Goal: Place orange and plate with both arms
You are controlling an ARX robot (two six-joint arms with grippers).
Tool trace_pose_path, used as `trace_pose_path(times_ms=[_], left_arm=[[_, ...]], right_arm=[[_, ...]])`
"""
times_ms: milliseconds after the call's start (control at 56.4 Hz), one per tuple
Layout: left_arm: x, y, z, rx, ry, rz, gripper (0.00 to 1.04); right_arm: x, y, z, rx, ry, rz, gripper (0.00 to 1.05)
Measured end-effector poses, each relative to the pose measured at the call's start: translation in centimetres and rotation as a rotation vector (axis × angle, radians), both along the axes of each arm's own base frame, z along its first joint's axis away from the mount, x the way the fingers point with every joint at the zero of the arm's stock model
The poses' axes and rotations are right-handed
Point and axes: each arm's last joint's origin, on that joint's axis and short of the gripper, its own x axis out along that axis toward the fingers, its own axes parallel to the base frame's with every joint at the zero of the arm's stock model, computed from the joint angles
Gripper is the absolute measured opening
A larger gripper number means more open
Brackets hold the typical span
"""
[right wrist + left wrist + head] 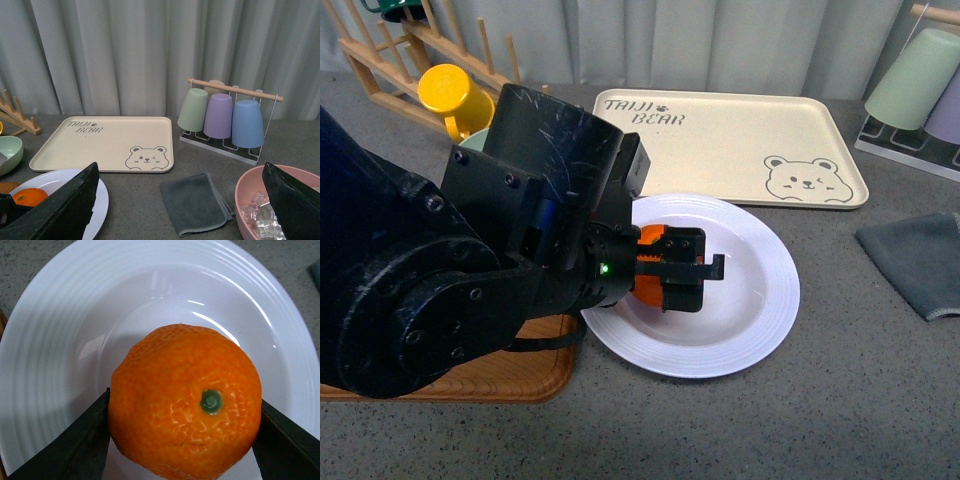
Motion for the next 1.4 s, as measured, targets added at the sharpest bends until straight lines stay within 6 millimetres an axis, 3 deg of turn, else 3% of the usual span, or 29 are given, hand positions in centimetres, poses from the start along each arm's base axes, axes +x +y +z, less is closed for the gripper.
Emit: trace_pose_path(times_ms=[231, 373, 408, 674, 851, 1100, 1277, 1401], left_arm=[[0.3, -0.1, -0.6, 0.006, 0.009, 0.009, 0.70], [0.2, -0.1, -0.3, -0.003, 0.008, 0.012, 0.96], [0.1, 0.0, 0.2, -0.007, -0.001, 0.014, 1.00], [-1.8, 2.1, 6.1, -0.042, -0.143, 0.097, 0.98], [-4.8, 6.7, 9.1, -0.043, -0.226, 0.240, 0.98], [-11.7, 13.3, 11.1, 0.012, -0.250, 0.466, 0.98], [-16.2, 16.2, 11.6, 0.018, -0.273, 0.580, 0.98], [-16.6, 16.5, 12.0, 0.005, -0.324, 0.589, 0.98]], right_arm=[[0.0, 0.0, 0.0, 0.000, 0.000, 0.000, 0.96], [0.0, 0.0, 0.0, 0.000, 0.000, 0.000, 0.96], [0.0, 0.0, 0.0, 0.000, 0.000, 0.000, 0.96], [0.0, 0.0, 0.0, 0.000, 0.000, 0.000, 0.96], [0.0, 0.0, 0.0, 0.000, 0.000, 0.000, 0.96], [0.0, 0.0, 0.0, 0.000, 0.000, 0.000, 0.96], [0.0, 0.0, 0.0, 0.000, 0.000, 0.000, 0.96], [0.0, 0.0, 0.0, 0.000, 0.000, 0.000, 0.96]])
